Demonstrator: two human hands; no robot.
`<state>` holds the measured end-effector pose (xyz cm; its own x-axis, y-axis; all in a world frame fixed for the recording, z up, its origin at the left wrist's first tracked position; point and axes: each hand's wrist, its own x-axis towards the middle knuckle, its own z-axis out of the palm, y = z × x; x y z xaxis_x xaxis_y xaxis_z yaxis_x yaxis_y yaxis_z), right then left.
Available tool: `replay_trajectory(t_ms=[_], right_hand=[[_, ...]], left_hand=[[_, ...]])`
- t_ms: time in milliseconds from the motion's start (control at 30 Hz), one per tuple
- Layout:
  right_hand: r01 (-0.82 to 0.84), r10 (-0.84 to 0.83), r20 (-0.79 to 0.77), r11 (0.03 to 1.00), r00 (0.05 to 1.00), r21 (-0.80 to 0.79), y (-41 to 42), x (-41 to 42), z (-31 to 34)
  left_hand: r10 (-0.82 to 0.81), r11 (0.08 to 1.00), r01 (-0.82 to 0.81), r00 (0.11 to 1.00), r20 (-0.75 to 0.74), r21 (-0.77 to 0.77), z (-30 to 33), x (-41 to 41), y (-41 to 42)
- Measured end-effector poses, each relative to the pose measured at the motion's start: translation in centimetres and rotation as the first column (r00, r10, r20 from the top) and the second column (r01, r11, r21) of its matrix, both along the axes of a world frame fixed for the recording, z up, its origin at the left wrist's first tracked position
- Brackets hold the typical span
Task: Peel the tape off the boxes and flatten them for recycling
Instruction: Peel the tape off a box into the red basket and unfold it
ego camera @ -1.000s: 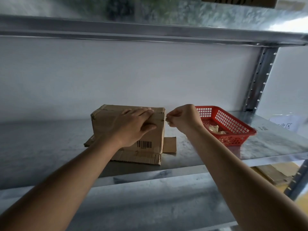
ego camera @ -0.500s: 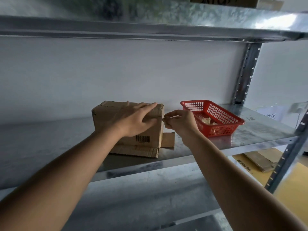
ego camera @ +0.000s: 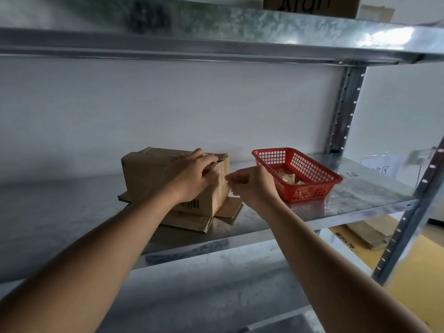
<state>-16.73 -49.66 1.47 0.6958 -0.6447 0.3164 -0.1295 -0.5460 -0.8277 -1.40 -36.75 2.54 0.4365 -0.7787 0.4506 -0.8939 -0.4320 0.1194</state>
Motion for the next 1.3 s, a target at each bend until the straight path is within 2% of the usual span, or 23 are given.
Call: replay_trajectory(t_ms=[200, 367, 433, 533, 600, 733, 867, 967, 1000, 1233, 1300], right_hand=[[-0.046, 0.007, -0.139, 0.960, 0.990, -0.275, 0.0, 0.0, 1.0], [-0.078, 0.017, -0.189, 0.945, 0.982, -0.317, 0.0, -0.3, 1.2], [-0.103, 0.017, -0.243, 0.933, 0.970, -0.345, 0.0, -0.5, 1.5], [-0.167, 0.058, -0.311, 0.927, 0.949, -0.335, -0.1, -1.2, 1.8], [-0.114, 0.047, -0.219, 0.945, 0.975, -0.305, -0.2, -1.7, 1.8], [0.079, -0.063, 0.092, 0.979, 0.994, -0.185, -1.3, -1.9, 1.4], [0.085, -0.083, 0.151, 0.996, 0.985, -0.010, -1.9, -1.2, 0.7], [0.079, -0.120, 0.195, 0.975, 0.973, 0.208, -2.1, -0.5, 0.3], [0.086, -0.137, 0.210, 0.968, 0.968, 0.236, -2.2, -0.5, 0.3], [0.248, -0.263, 0.232, 0.964, 0.936, 0.093, -4.0, -1.5, 1.3], [0.253, -0.279, 0.258, 0.959, 0.925, 0.129, -4.8, -1.5, 1.8]], left_hand=[[-0.078, 0.996, 0.077, 0.996, 0.033, 0.034, 0.3, 0.4, 0.6], [-0.058, 0.989, 0.039, 0.990, 0.125, 0.145, 0.3, 0.8, 0.8], [-0.054, 0.989, 0.029, 0.984, 0.170, 0.148, 0.1, 0.8, 0.8], [-0.017, 0.992, -0.004, 0.987, 0.161, 0.126, -0.1, 1.2, 0.2], [-0.006, 0.992, -0.013, 0.989, 0.148, 0.125, -0.2, 1.4, -0.4], [-0.026, 0.995, 0.011, 0.990, 0.139, 0.103, -0.4, 1.4, -0.8], [-0.011, 0.997, 0.001, 0.993, 0.119, 0.083, -0.2, 0.6, -0.9], [0.005, 0.996, -0.014, 0.994, 0.106, 0.088, -0.1, -0.6, -1.3], [0.008, 0.994, -0.019, 0.995, 0.102, 0.104, 0.0, -0.9, -1.4], [0.028, 0.969, -0.047, 0.996, 0.080, 0.243, 1.0, -2.7, -3.9], [0.035, 0.970, -0.056, 0.995, 0.091, 0.235, 0.9, -3.4, -5.0]])
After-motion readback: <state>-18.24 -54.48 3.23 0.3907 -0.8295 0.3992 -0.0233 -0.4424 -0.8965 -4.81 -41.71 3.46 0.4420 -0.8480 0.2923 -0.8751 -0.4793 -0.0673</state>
